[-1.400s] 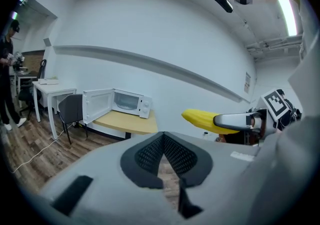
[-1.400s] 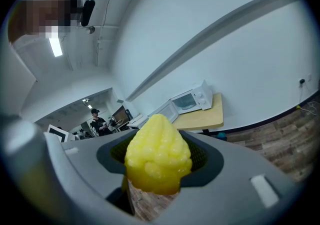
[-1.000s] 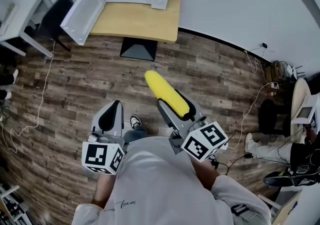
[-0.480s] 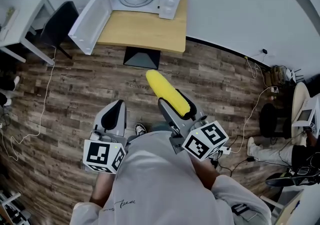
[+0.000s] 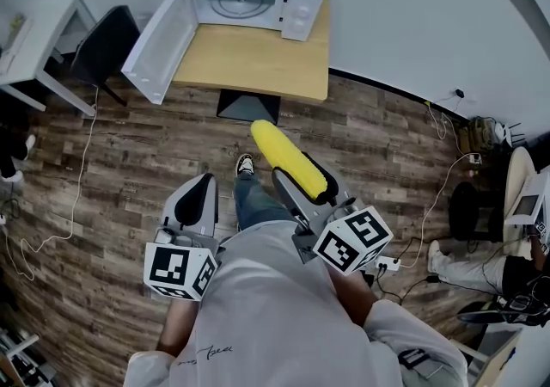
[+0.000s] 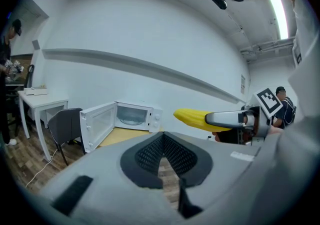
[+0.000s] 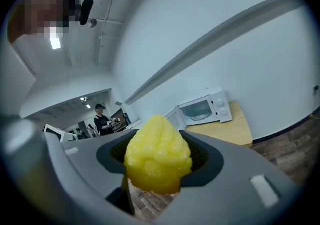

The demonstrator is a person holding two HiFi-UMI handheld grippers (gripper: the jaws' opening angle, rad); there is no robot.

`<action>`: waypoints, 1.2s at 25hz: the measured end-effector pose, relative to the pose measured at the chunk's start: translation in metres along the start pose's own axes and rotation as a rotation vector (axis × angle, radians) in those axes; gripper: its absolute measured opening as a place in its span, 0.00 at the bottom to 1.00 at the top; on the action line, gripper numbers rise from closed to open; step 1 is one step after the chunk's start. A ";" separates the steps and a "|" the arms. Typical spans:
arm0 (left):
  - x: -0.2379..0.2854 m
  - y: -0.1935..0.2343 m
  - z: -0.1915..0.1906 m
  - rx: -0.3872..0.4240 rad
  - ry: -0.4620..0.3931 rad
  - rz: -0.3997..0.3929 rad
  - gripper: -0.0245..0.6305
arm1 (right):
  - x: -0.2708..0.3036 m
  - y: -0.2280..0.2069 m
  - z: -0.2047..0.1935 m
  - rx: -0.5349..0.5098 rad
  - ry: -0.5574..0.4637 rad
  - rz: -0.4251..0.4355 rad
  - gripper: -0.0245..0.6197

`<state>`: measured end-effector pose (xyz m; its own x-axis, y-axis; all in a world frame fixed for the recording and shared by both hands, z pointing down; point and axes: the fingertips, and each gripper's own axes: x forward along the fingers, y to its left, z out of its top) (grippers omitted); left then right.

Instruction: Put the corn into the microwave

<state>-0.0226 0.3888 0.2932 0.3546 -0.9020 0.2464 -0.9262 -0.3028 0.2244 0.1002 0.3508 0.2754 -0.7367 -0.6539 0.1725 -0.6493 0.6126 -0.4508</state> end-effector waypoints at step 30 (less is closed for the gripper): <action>0.200 0.150 0.086 -0.009 0.030 0.004 0.02 | 0.231 -0.099 0.076 0.034 0.062 0.039 0.44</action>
<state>-0.1012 0.1362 0.2955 0.3548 -0.8934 0.2756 -0.9265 -0.2965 0.2316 0.0089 0.1055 0.2933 -0.7725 -0.6002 0.2073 -0.6135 0.6212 -0.4875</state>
